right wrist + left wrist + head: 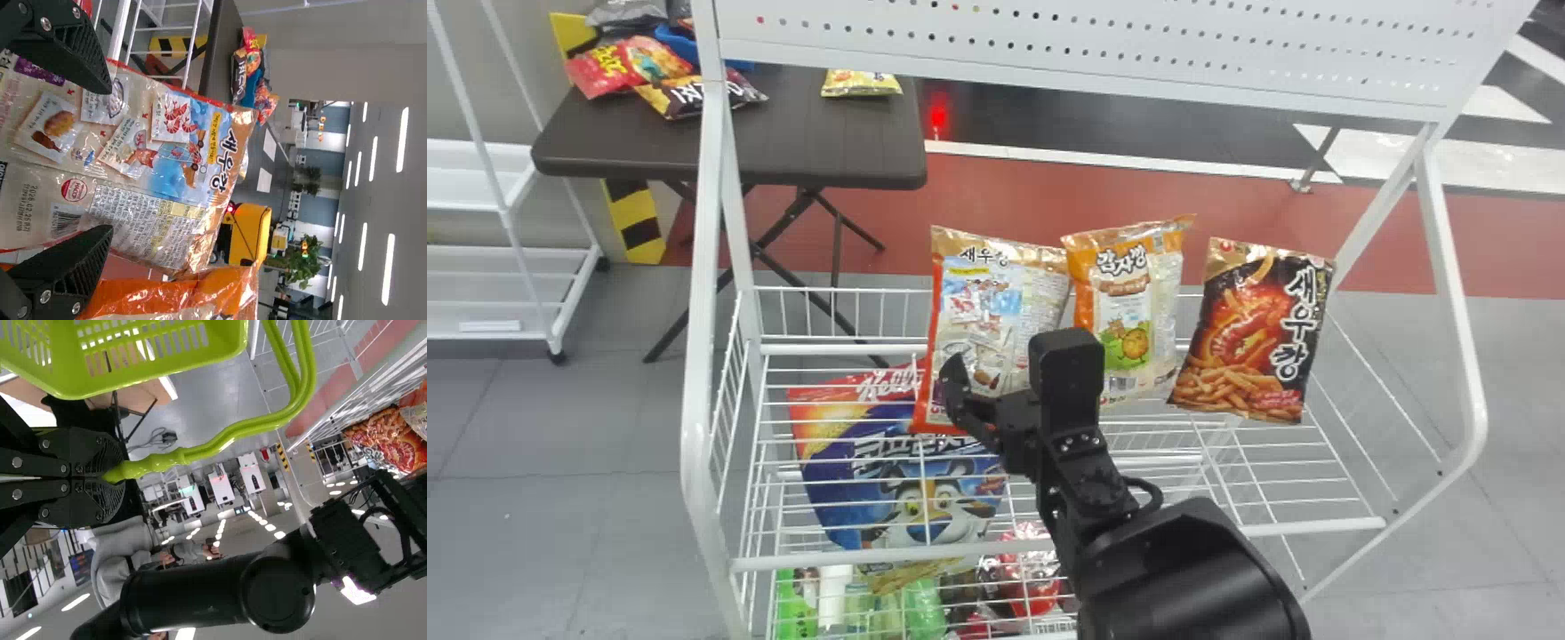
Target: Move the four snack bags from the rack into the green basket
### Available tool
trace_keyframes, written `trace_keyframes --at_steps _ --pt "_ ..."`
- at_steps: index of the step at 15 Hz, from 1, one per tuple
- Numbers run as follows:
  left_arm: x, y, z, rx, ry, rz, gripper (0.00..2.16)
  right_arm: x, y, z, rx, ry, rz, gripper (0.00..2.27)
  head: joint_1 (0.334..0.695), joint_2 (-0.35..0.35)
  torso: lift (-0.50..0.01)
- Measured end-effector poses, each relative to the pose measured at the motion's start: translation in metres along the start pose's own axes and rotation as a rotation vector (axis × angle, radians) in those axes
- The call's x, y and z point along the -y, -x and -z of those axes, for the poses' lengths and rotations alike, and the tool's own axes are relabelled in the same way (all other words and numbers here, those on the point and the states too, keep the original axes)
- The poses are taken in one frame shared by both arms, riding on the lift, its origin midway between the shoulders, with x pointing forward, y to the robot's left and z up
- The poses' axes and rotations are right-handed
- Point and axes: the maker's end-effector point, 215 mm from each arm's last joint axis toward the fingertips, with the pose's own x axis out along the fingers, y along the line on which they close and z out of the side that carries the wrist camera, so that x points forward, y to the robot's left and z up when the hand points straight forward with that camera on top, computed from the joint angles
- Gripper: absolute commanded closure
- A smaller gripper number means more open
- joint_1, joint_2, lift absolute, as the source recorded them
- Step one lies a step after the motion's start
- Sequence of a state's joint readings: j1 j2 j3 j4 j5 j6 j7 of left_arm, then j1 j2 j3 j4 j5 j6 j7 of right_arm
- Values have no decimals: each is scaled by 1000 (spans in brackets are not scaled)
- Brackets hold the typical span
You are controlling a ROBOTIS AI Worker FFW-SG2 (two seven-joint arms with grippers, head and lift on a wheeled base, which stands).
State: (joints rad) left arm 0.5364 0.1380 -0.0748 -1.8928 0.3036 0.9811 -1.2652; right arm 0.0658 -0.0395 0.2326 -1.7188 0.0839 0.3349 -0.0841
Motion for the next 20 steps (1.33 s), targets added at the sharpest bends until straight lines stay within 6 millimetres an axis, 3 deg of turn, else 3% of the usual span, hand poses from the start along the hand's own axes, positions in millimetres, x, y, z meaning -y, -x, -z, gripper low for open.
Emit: trace_keyframes --at_steps 2,3,4,5,8,11,16,20 --pt "-1 0 -1 0 -1 -1 1875 0 -14 8 -43 -1 -9 745 695 -194 0" --pt "-1 0 -2 1 -2 -1 1875 -1 -18 11 -60 0 -20 1474 695 -193 0" --pt "-1 -1 -2 2 -2 -1 1875 -6 -20 12 -68 3 -39 1912 695 -189 0" --pt "-1 -1 -3 2 -2 -1 1875 -12 -20 14 -76 6 -59 2044 695 -176 0" --pt "-2 -1 -3 3 -1 -1 1875 -33 -15 12 -73 14 -132 2128 695 -152 0" --pt "-1 -2 -3 4 -1 1 1875 -48 8 -4 -34 25 -177 2125 695 -128 0" --pt "-1 -3 -3 4 -2 2 1875 -47 84 -13 -45 15 -197 2128 695 -158 0" --pt "0 -5 -3 2 -4 2 1875 -17 162 1 -122 2 -182 2125 695 -251 0"
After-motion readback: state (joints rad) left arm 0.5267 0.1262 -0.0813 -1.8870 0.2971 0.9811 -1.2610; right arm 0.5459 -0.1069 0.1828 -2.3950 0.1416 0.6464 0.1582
